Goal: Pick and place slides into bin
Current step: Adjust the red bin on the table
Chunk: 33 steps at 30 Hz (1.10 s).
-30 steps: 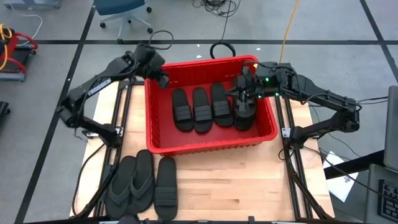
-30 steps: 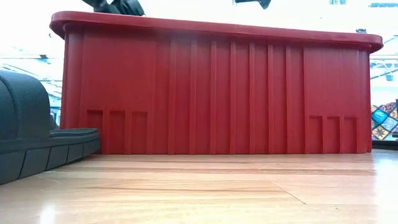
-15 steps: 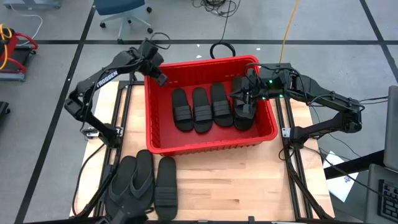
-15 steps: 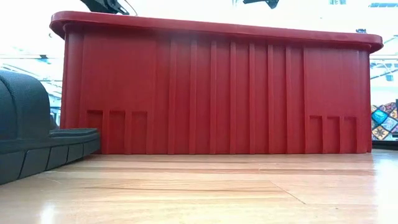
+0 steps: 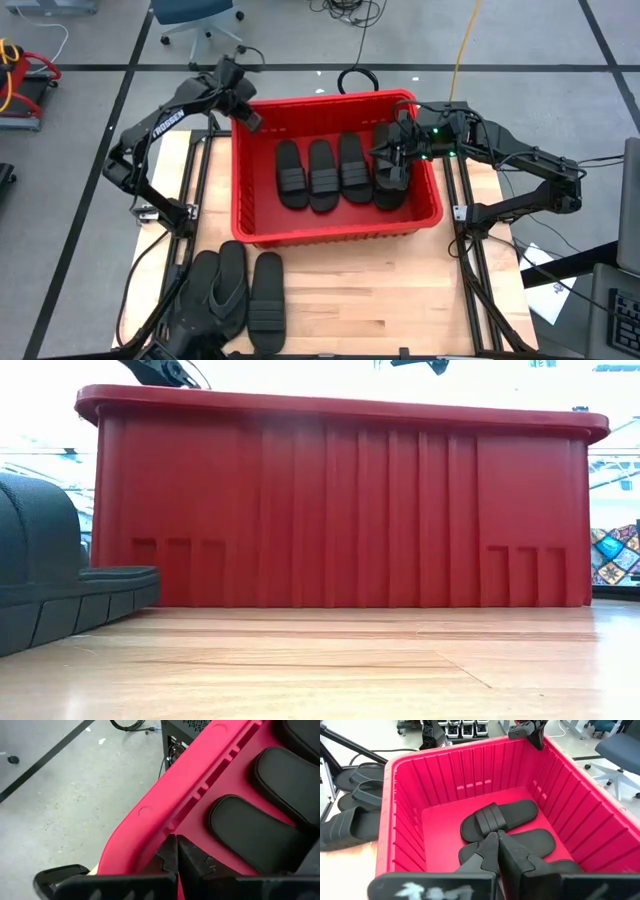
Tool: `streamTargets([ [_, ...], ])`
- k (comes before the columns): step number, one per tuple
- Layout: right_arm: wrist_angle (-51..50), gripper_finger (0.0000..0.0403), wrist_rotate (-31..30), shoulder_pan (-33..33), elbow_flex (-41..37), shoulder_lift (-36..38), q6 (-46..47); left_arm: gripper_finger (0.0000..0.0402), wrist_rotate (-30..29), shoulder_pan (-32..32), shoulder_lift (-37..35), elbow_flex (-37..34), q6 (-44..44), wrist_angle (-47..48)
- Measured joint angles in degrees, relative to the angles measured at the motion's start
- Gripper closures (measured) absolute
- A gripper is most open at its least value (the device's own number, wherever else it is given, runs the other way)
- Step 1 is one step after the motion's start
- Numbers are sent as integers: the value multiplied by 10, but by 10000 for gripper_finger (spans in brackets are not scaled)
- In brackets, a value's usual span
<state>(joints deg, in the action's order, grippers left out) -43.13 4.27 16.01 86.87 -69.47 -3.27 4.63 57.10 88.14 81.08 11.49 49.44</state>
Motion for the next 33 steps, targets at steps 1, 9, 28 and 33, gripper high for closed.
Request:
streamTargets([
  [1, 0, 403, 0, 0, 0, 0, 2, 401, 0, 2, 0, 0, 2, 0],
  [9, 0, 403, 2, 0, 0, 0, 9, 401, -2, 12, 0, 0, 19, 0],
  [28, 0, 403, 3, 0, 0, 0, -10, 401, 204, -4, -129, -1, 258, 4],
  [33, 23, 403, 3, 0, -12, 0, -22, 401, 294, -6, -197, -1, 241, 6],
])
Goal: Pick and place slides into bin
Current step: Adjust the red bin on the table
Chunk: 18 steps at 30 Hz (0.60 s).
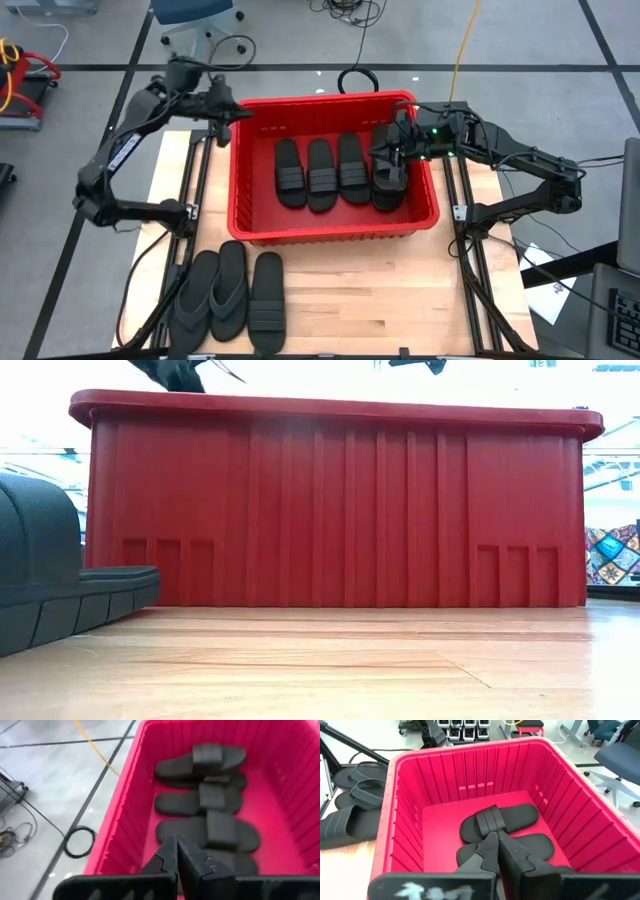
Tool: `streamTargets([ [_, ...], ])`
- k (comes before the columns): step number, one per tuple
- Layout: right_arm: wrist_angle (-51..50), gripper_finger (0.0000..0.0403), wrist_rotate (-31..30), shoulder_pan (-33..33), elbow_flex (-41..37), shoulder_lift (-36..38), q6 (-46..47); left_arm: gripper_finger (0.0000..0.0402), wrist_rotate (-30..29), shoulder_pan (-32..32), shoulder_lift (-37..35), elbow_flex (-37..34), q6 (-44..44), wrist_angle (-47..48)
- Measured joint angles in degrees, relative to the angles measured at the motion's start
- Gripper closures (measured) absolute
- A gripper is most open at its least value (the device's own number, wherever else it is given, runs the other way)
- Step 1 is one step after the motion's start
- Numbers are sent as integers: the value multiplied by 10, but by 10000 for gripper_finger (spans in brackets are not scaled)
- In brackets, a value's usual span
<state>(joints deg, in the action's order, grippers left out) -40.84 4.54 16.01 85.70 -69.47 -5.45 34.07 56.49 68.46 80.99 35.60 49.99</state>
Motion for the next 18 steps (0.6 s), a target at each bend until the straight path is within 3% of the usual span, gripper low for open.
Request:
streamTargets([
  [4, 27, 403, 2, -1, -15, 0, 1, 401, 3, -10, -42, 0, -78, 41],
  [8, 46, 403, 2, -14, -33, 0, -29, 401, 4, -45, -90, 0, -69, 153],
  [14, 91, 403, 3, -37, -53, 0, 2, 401, 26, -141, -143, 0, -144, 276],
  [18, 106, 403, 1, -49, -62, 0, 34, 401, 56, -220, -171, -17, -213, 300],
])
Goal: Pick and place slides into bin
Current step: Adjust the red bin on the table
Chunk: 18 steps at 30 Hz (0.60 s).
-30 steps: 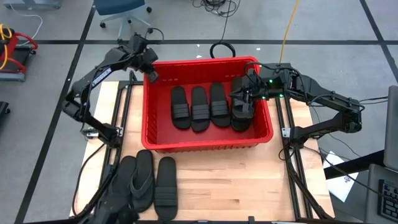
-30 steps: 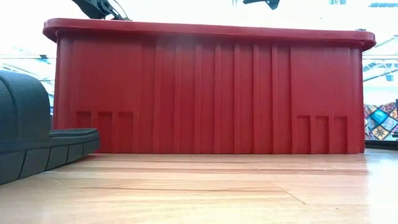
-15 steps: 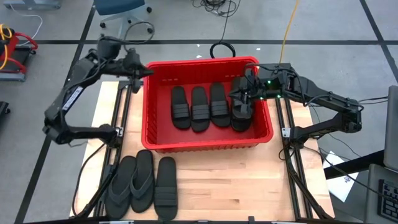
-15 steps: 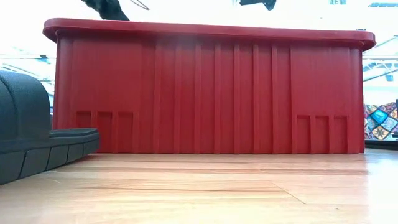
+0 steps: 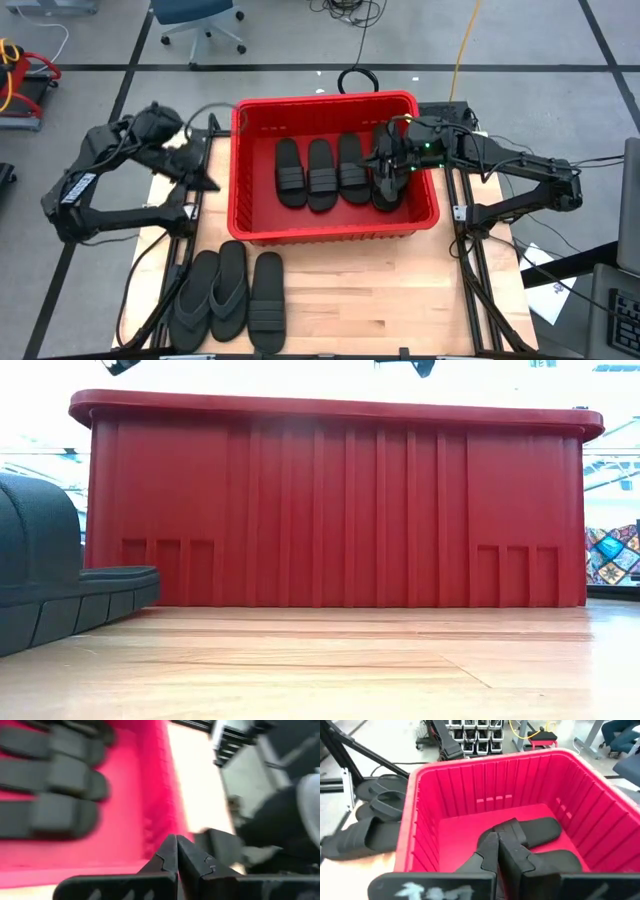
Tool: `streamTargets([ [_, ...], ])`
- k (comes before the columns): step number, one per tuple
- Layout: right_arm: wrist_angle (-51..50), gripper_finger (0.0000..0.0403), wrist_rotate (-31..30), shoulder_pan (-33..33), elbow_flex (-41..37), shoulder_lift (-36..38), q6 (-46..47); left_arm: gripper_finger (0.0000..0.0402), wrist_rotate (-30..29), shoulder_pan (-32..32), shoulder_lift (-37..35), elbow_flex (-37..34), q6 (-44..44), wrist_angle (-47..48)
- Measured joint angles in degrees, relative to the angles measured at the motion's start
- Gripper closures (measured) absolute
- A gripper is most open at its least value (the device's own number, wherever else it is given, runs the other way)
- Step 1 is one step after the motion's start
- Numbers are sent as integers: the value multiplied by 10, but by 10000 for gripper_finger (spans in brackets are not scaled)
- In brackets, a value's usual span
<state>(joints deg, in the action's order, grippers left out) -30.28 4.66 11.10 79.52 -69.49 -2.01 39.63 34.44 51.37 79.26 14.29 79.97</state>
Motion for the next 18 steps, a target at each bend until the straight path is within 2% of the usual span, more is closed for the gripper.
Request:
streamTargets([
  [3, 7, 403, -4, -5, -3, 0, 31, 401, 15, -61, -13, -21, -53, 1],
  [7, 0, 403, -61, 2, -17, 0, 105, 401, 10, -137, -24, -69, -101, 0],
  [9, 1, 403, -63, 10, -24, 0, 127, 401, 5, -174, -25, -98, -114, -5],
  [14, 3, 403, -61, 7, -42, 0, 134, 402, -39, -280, -27, -171, -147, -44],
  [18, 5, 403, -61, -2, -45, 0, 142, 402, -68, -373, -26, -194, -166, -102],
])
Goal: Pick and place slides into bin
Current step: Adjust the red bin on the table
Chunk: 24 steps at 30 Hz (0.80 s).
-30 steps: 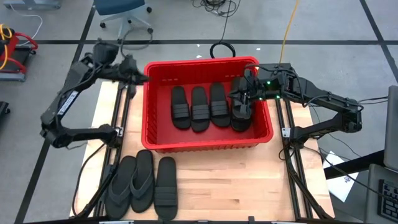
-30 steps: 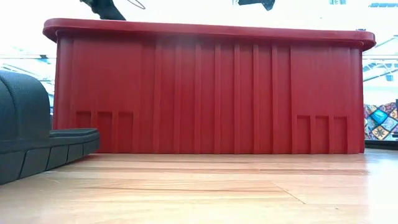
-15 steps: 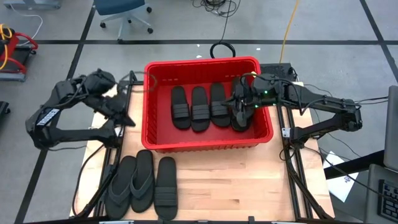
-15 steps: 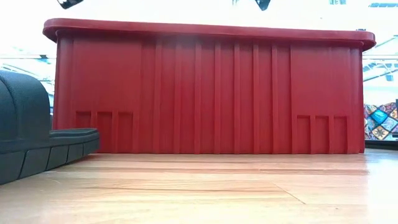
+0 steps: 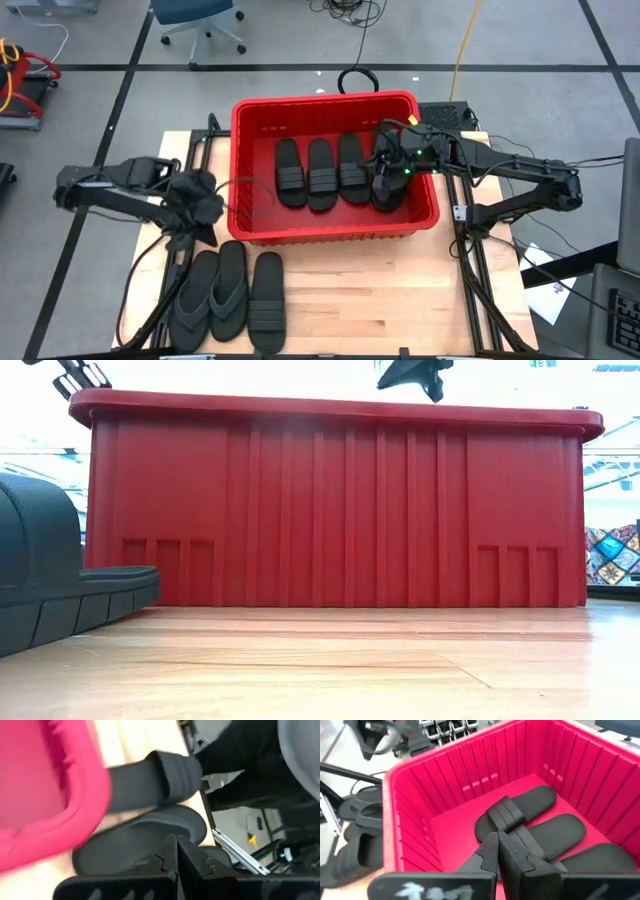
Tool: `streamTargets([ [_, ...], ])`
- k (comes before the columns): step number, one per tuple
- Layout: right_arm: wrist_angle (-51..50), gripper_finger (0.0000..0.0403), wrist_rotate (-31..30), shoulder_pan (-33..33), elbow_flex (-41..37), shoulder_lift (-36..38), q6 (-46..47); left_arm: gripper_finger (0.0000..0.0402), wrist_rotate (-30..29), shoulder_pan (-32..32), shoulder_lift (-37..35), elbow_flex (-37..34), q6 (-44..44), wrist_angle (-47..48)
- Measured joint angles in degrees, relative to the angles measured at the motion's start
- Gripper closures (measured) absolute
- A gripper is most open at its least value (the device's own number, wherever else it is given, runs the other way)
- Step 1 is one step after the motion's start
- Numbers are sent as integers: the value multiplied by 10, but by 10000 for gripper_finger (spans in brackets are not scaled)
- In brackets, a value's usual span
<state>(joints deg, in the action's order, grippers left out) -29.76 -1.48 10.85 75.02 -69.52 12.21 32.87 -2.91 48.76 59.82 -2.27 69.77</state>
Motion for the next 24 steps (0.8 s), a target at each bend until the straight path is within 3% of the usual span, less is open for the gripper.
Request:
streamTargets([
  [4, 8, 403, 0, -2, 0, 0, 28, 402, -67, -77, 6, 1, -46, -74],
  [7, 28, 403, 1, -2, 0, 1, 35, 402, -149, -120, 22, 4, -98, -132],
  [11, 75, 403, 16, -24, 0, 12, -39, 402, -258, -158, 57, 5, -141, -177],
  [19, 81, 403, 75, -67, 0, 51, -47, 402, -283, -163, 142, 5, -189, -201],
  [22, 81, 403, 73, -98, 0, 68, -56, 401, -298, -157, 169, 5, -191, -200],
  [24, 87, 403, 35, -129, 0, 77, -90, 401, -314, -152, 179, 5, -199, -199],
])
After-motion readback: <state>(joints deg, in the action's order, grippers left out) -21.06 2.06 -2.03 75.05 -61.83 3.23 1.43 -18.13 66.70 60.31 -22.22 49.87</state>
